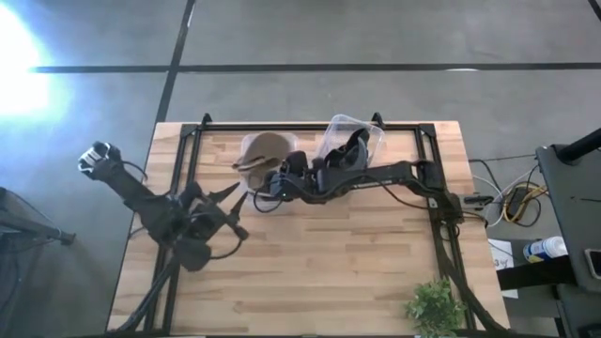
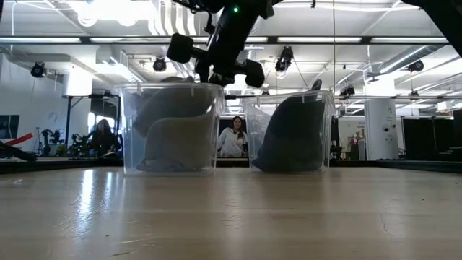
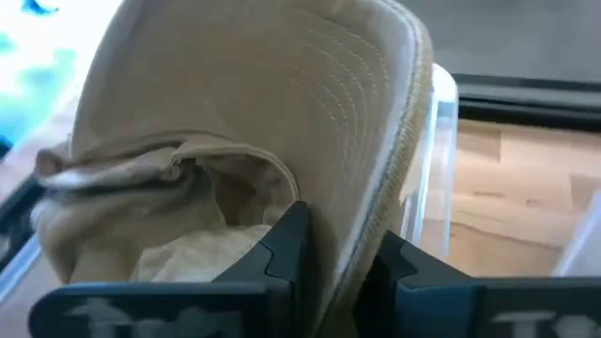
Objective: Pick & Place hat
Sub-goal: Put the brown cap into the left transparent bin
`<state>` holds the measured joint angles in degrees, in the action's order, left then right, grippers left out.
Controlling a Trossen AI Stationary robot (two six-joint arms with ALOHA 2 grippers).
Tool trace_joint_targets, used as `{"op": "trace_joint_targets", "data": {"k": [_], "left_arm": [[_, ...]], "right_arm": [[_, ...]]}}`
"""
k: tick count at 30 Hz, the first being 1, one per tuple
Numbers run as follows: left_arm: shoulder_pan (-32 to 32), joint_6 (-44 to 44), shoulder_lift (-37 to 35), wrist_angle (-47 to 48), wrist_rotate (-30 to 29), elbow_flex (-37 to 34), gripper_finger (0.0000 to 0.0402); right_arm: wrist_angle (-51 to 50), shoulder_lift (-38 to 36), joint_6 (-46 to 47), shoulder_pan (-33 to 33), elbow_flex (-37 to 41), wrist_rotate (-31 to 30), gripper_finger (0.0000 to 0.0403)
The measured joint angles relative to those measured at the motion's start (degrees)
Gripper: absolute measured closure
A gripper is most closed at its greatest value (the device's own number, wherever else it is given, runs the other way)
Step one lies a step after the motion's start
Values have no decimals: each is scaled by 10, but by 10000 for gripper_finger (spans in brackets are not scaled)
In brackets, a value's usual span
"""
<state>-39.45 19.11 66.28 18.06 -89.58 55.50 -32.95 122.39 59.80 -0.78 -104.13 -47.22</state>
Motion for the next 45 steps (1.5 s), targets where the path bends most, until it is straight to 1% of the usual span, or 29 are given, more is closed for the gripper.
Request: {"op": "trace_joint_targets", "data": {"k": [4,8,10,14,17,19,21,23,25,27,29,31,35,40,42,45], "left_arm": [[39,39,-13,0,18,-45,271],[85,83,-24,0,63,-92,271],[111,113,-28,0,109,-117,271],[167,173,-29,-1,230,-164,271],[200,212,-26,-6,290,-194,271],[215,224,-26,-9,299,-208,271],[226,226,-26,-18,299,-216,271],[240,225,-26,-34,300,-223,271],[256,217,-23,-66,309,-231,271],[276,205,-21,-109,337,-239,271],[295,189,-15,-148,378,-247,271],[305,177,-8,-162,403,-248,271],[307,155,-6,-166,405,-241,271],[306,140,-8,-120,411,-219,271],[302,125,-9,-107,414,-205,271],[297,72,-17,-91,413,-179,271]], "right_arm": [[-13,-10,-69,-5,-7,49,348],[-32,-28,-108,-18,-14,62,348],[-36,-43,-131,-21,-18,64,348],[-45,-72,-167,-23,-25,66,348],[-46,-95,-174,-23,-16,82,348],[-43,-107,-166,-23,-7,113,348],[-44,-108,-139,-20,1,158,348],[-34,-97,-119,-19,6,208,348],[-11,-82,-118,-18,8,240,348],[2,-72,-118,-21,9,253,348],[11,-65,-117,-22,9,269,348],[6,-57,-119,-21,8,280,348],[-11,-49,-122,-21,15,289,348],[-8,-48,-144,-19,22,294,348],[-15,-58,-157,-20,17,295,348],[-28,-90,-188,-22,12,299,348]]}}
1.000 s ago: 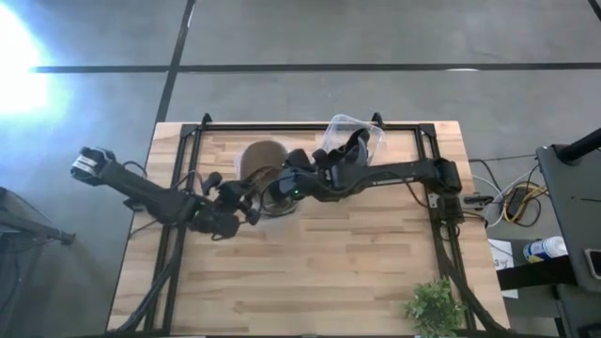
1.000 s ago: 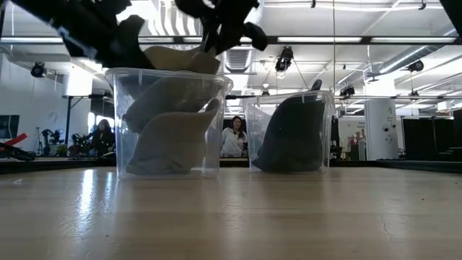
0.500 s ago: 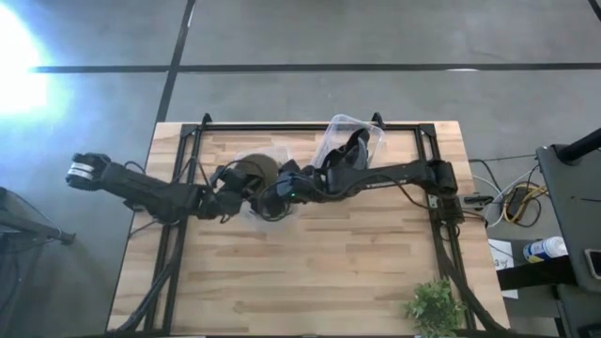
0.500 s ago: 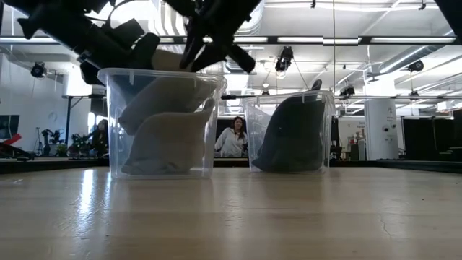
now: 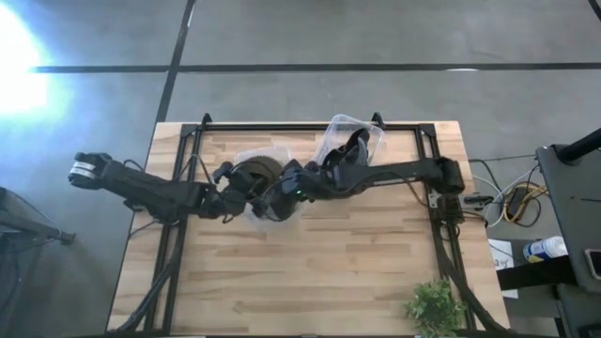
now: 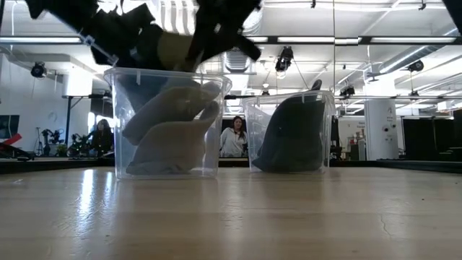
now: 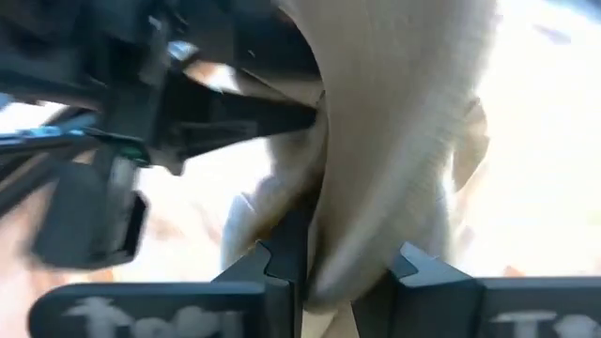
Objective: Pick & Place hat
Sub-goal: Put the brown cap into the left transparent bin
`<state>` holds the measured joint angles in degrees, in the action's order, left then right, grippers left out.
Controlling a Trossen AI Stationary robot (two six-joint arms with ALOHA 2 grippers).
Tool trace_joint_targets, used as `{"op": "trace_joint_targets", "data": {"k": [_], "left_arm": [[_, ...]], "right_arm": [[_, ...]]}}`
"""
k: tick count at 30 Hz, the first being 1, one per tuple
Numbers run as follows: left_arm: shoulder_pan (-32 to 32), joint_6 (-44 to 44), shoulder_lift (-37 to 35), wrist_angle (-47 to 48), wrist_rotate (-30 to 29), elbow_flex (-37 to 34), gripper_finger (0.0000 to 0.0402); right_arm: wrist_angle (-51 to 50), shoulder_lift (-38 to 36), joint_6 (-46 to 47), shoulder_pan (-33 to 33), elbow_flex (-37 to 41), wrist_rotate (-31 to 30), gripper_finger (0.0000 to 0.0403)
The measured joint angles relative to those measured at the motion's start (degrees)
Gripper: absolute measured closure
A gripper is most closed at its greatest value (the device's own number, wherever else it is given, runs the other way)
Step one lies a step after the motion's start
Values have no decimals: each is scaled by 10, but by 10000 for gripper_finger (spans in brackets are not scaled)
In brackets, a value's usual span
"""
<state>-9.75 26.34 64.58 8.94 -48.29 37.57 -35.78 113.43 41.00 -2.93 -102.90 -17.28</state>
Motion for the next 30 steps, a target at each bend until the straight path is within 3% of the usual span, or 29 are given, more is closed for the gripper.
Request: {"op": "trace_joint_targets", "data": {"k": [6,11,16,24,27,30], "left_arm": [[-6,-61,-19,97,1,53,271],[-8,-62,-42,150,6,86,271],[-16,-58,-77,183,8,111,271],[-11,-54,-112,181,-38,109,271],[8,-51,-104,171,-23,83,271],[32,-49,-90,102,0,41,271]], "right_arm": [[-35,-55,-54,1,10,14,337],[-18,-48,-61,6,20,99,317],[-19,-37,-79,5,23,111,299],[-14,-43,-103,5,23,106,285],[-13,-51,-103,4,21,106,284],[-11,-55,-103,4,20,106,287]]}}
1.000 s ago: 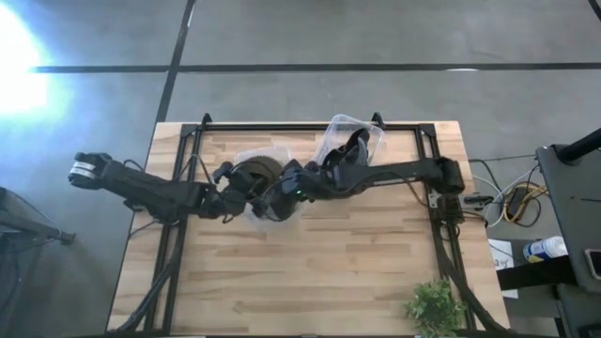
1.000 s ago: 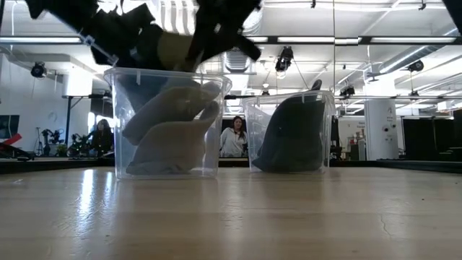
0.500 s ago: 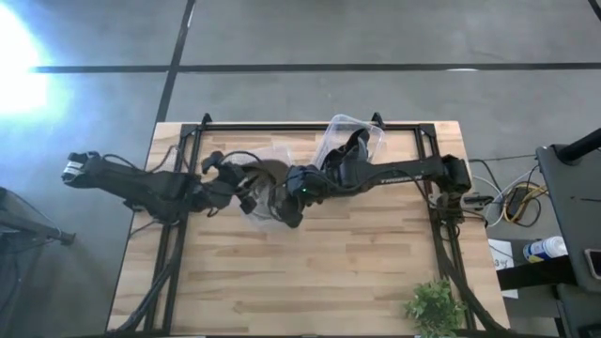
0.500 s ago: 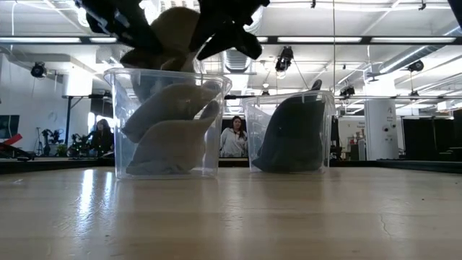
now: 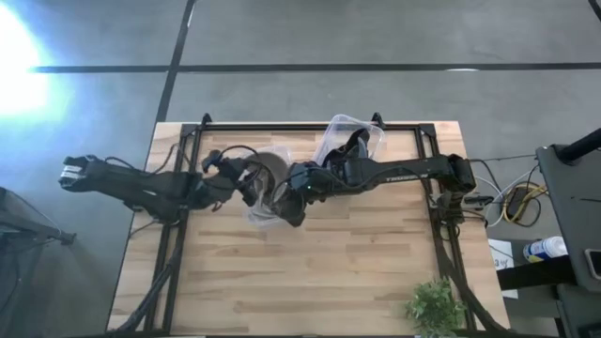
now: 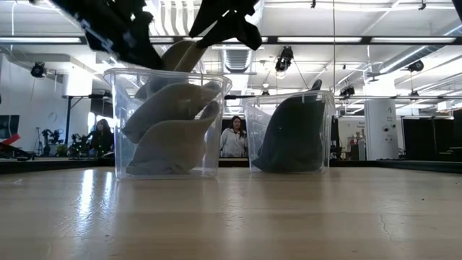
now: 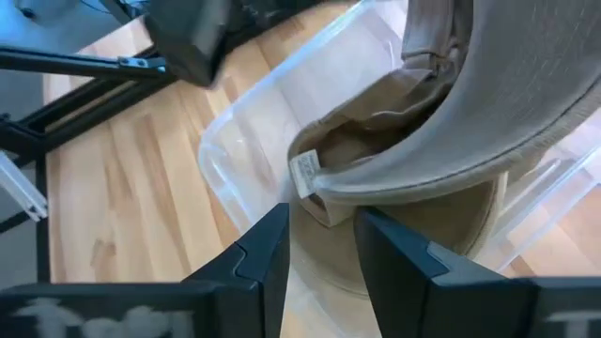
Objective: Pick & Place hat
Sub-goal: Put the brown cap into the left transparent bin, then return to Home Position
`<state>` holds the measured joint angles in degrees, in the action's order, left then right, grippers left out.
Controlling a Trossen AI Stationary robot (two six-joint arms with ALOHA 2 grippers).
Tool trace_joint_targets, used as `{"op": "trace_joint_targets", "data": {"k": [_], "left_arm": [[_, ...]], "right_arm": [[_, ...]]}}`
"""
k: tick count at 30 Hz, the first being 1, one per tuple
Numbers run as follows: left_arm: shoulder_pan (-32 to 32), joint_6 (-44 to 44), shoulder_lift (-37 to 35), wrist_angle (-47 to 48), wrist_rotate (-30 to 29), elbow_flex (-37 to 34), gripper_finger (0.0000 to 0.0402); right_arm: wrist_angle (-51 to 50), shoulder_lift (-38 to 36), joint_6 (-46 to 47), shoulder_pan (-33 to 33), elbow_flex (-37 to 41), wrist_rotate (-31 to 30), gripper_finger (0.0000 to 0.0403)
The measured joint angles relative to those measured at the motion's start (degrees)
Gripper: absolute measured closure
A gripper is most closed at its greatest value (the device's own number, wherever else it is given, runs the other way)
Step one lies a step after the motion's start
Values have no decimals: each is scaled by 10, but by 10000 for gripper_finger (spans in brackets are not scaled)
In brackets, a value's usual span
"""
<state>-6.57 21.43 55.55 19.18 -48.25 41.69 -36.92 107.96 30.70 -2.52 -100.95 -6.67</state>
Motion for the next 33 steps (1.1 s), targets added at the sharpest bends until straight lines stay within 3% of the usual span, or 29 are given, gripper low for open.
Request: {"op": "trace_joint_targets", "data": {"k": [4,8,12,17,22,29,33], "left_arm": [[32,-5,20,-134,33,-64,271],[45,1,28,-181,87,-95,271],[41,12,15,-165,90,-98,271],[30,15,-23,-88,116,-48,271],[26,32,-63,14,222,23,271],[25,58,-121,37,384,75,271],[16,52,-167,43,413,81,271]], "right_arm": [[-2,0,0,0,0,-2,289],[-22,-15,-9,-6,0,-3,285],[-69,-49,-13,-12,0,-8,281],[-114,-84,-16,-17,2,-10,281],[-124,-115,-52,-23,3,-9,288],[-135,-160,-86,-19,29,-9,306],[-137,-212,-74,-17,103,-13,317]]}}
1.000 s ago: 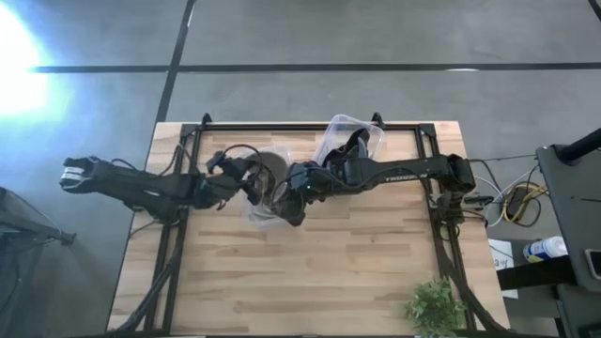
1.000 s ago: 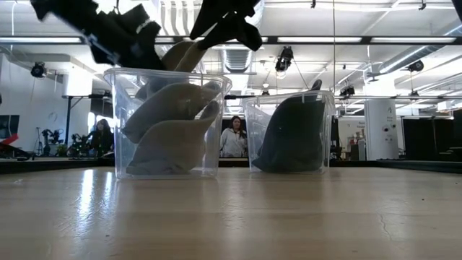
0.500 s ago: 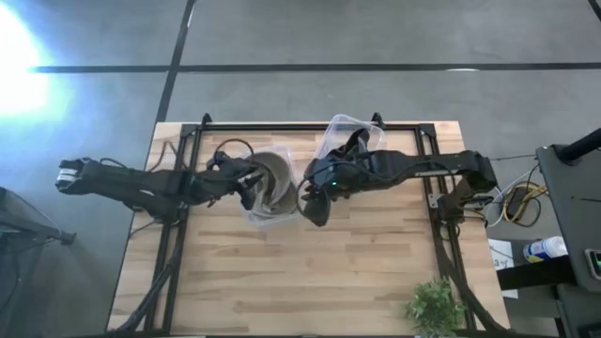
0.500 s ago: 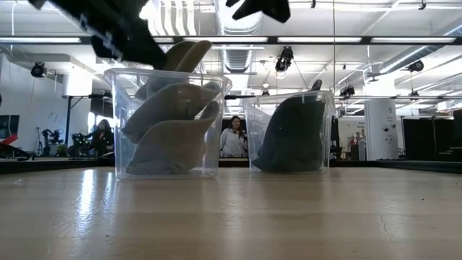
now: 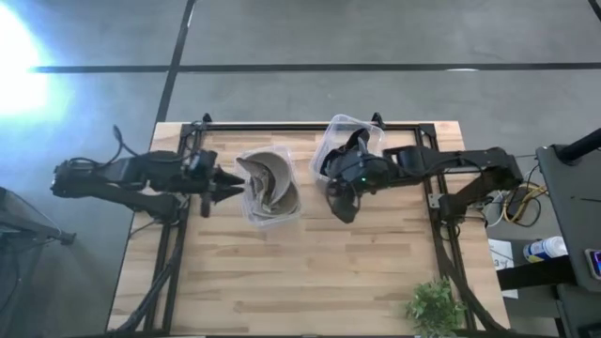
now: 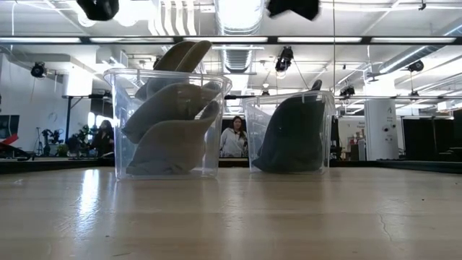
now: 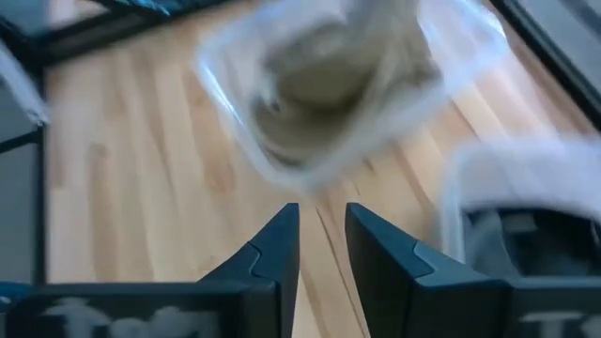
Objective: Pick & Place hat
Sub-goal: Return to Home Position
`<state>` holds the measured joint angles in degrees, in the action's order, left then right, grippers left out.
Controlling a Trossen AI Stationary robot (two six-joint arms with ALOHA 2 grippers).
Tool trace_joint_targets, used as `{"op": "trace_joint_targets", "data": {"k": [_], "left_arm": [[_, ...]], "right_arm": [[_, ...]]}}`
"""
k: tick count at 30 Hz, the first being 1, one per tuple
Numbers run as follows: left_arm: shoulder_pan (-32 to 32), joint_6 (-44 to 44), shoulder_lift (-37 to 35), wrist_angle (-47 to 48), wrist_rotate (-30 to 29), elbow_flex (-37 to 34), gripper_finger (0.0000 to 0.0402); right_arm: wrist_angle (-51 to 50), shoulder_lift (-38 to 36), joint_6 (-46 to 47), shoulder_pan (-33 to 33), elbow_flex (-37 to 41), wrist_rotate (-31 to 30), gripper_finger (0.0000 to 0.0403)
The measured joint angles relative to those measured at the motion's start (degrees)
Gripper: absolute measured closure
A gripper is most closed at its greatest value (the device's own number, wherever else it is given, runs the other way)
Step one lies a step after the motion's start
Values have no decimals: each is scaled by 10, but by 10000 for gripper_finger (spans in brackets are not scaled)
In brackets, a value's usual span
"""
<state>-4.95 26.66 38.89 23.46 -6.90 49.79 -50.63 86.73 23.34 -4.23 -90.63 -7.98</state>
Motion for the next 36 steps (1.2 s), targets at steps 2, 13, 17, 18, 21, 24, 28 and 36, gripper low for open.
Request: {"op": "trace_joint_targets", "data": {"k": [2,13,17,18,21,24,28,36], "left_arm": [[-8,-6,-25,7,0,-3,271],[-19,63,-129,80,18,-4,271],[-20,-14,-152,82,47,-4,271],[-20,-21,-157,85,47,-6,271],[-20,-37,-181,71,50,-12,271],[-20,-47,-210,36,63,-35,271],[-20,-55,-240,-30,77,-101,271],[-19,-50,-283,-211,71,-266,271]], "right_arm": [[-2,-31,29,0,51,-9,321],[-13,-256,247,-10,232,-58,339],[43,-320,214,-38,279,-60,338],[66,-334,197,-44,296,-62,337],[135,-383,169,-51,351,-67,333],[221,-440,144,-50,413,-69,329],[328,-504,95,-50,491,-43,325],[363,-594,89,-50,584,-35,329]]}}
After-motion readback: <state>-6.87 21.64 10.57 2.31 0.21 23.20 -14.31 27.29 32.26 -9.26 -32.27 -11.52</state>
